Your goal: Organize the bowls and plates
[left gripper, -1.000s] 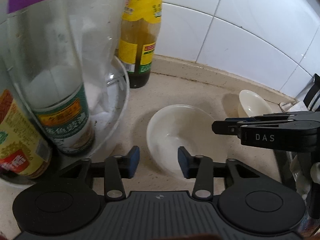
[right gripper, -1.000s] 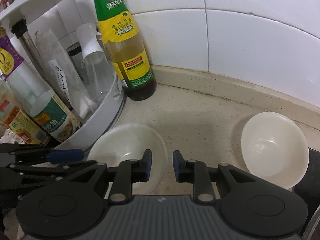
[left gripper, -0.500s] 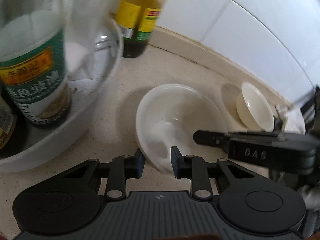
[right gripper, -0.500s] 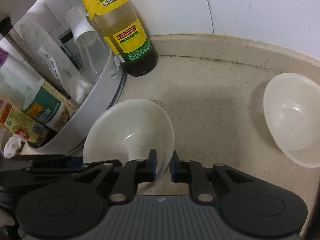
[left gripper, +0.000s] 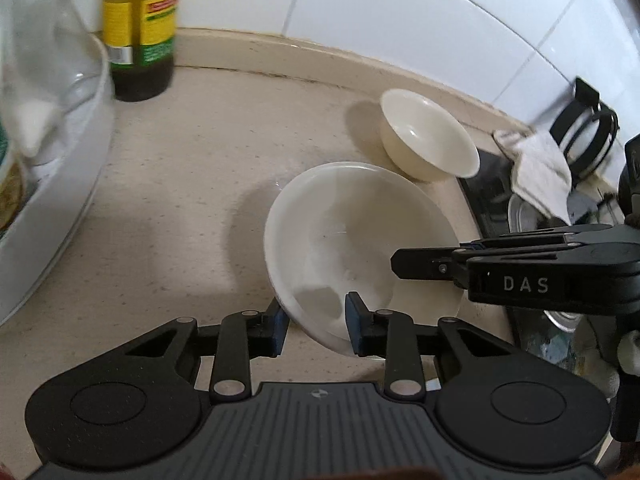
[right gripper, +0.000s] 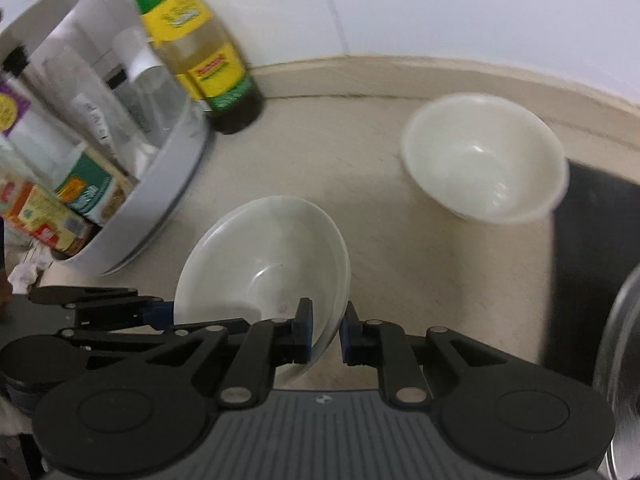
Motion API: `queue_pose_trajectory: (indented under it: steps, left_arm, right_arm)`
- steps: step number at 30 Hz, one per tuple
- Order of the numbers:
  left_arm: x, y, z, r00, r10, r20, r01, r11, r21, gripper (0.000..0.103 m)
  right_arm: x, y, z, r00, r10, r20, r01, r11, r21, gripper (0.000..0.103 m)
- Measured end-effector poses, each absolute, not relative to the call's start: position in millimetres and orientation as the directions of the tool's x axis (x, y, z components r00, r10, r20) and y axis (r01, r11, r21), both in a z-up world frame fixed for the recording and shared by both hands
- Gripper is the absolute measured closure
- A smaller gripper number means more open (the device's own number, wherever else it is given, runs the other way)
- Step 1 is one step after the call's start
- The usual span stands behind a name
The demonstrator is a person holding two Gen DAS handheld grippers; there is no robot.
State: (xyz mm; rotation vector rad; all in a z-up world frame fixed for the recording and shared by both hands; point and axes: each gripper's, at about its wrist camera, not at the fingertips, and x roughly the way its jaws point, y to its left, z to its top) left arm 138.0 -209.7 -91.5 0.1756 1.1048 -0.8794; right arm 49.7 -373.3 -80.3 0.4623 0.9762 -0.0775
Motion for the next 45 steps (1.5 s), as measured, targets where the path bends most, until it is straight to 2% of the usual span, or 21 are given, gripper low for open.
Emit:
queue_pose_trajectory:
  steps: [2, 6, 14, 23, 34, 37, 45]
  left_arm:
    - [138, -210, -89, 0.178, -0.522, -0.834, 0.702, 0.661, -0.264, 0.052]
    - [142, -202, -79, 0.215, -0.519, -0.827, 0.701, 0.672, -0.238, 0.042]
    - [153, -201, -52, 0.279, -0.532, -0.799, 0.707, 0.677, -0.204, 0.043]
    - [164, -278, -35, 0.284, -0.549, -0.786, 0.769, 0.62, -0.155, 0.043]
    - [183, -353, -59, 0.254, -0.501, -0.827, 0.794, 0.597, -0.118, 0.04]
    - [188, -363, -65, 0.244, -0.498, -0.832, 0.798, 0.591, -0.12, 0.038]
    - [198, -379, -82, 0.223, -0.476, -0.851, 0.795, 0.594, -0.123, 0.038]
  right_arm:
    - [44, -378, -82, 0.569, 0.122, -0.813, 0.293, 0.894, 0.34, 0.087]
    - [33, -387, -79, 0.58, 0.095, -0.809, 0.331, 0.88, 0.34, 0.086]
    - [18, -411, -62, 0.62, 0.042, -0.784, 0.403, 0.84, 0.364, 0.079]
    - [16, -467, -56, 0.614, -0.06, -0.787, 0.543, 0.756, 0.366, 0.078]
    - [38, -510, -74, 0.579, -0.083, -0.811, 0.606, 0.71, 0.359, 0.077]
    - [40, -518, -78, 0.567, -0.085, -0.819, 0.612, 0.709, 0.35, 0.067]
    - [57, -526, -85, 0.558, -0.072, -0.827, 0.61, 0.712, 0.349, 0.067]
